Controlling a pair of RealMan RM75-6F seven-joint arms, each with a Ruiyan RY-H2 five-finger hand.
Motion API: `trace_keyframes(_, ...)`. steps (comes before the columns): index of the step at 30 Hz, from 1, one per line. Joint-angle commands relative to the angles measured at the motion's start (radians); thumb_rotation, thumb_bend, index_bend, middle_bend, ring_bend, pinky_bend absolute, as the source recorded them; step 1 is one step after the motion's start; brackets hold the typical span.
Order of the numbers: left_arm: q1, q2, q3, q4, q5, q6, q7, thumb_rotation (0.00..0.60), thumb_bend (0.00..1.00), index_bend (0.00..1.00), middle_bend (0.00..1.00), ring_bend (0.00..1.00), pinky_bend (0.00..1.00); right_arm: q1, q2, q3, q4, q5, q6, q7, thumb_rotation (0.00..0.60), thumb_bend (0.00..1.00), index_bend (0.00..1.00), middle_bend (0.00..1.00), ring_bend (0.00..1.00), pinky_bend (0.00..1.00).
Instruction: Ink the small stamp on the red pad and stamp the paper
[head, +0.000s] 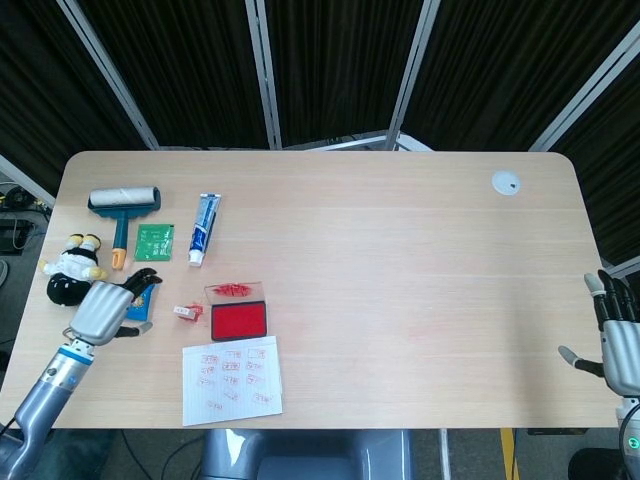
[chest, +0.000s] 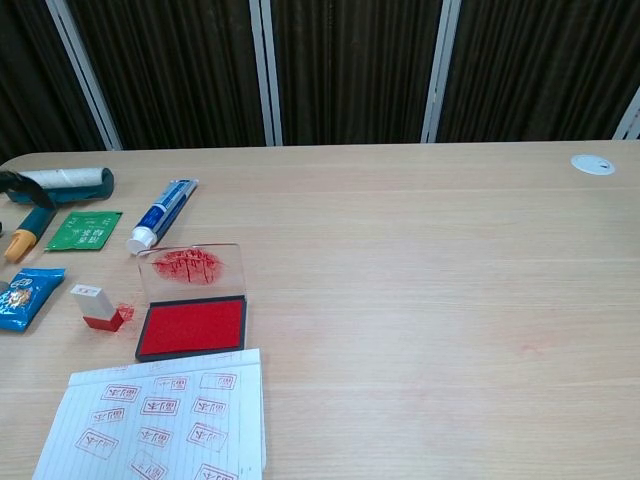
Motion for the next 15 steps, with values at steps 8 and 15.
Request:
trace_keyframes(8, 0.170, 0.201, -0.051, -0.413, -0.092, 0.217, 0.177, 0.600, 0.00, 0.00, 0.00, 0.01, 0.00, -0.006, 0.027, -0.006, -0.028, -0.035, 0.017, 0.034, 0.600, 0.00, 0.00, 0.00, 0.00, 0.00)
trace_keyframes(15, 0.231, 0.252, -0.020, -0.542, -0.057, 0.271, 0.257, 0.600, 0.00, 0.00, 0.00, 0.00, 0.00, -0.008, 0.035, -0.008, -0.039, -0.051, 0.029, 0.040, 0.600, 0.00, 0.00, 0.00, 0.00, 0.00)
